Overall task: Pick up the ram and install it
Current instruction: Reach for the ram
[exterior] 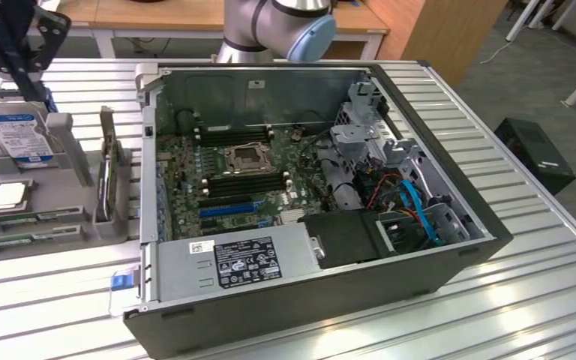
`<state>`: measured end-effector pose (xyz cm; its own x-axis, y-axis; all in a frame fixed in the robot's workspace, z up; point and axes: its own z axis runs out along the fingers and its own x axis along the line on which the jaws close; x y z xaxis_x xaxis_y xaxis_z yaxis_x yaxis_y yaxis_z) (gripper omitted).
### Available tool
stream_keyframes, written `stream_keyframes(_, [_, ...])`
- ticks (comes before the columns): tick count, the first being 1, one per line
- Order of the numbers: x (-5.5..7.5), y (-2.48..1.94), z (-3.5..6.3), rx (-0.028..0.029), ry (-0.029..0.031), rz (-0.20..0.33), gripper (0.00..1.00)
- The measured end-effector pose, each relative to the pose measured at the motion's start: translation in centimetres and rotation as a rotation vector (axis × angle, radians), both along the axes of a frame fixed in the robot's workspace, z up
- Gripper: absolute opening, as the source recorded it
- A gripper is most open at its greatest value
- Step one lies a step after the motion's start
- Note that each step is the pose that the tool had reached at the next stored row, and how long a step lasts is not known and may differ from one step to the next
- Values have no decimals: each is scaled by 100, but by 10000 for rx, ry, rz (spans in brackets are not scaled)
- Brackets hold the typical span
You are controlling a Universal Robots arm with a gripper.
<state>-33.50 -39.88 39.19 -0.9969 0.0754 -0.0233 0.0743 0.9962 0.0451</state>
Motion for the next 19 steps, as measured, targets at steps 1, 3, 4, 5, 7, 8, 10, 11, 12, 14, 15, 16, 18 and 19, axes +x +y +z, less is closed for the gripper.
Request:
stream_keyframes(1, [-34,0,0,0,0,1,11])
stream_keyframes(3, [-104,0,-1,0,0,2,11])
stream_keyframes(4, [-137,-1,-2,0,-1,2,11])
stream_keyframes(5, [-170,0,-2,0,0,2,11])
stream_keyframes(7, [-235,0,-3,0,0,0,11])
stream_keyframes(8, [-266,0,-4,0,0,1,11])
stream_keyframes(10, [-328,0,-5,0,0,1,11])
stream_keyframes(11, [-358,0,-6,0,1,1,11])
stream_keyframes(12, [-388,0,-7,0,0,2,11])
stream_keyframes(14, [-450,0,-8,0,0,1,11])
stream_keyframes(15, [-480,0,-9,0,0,1,11])
stream_keyframes(16, [-510,0,-11,1,-1,1,11])
stream_keyframes(18, [-566,0,-12,0,0,0,11])
stream_keyframes(19, [-590,0,-12,0,0,0,11])
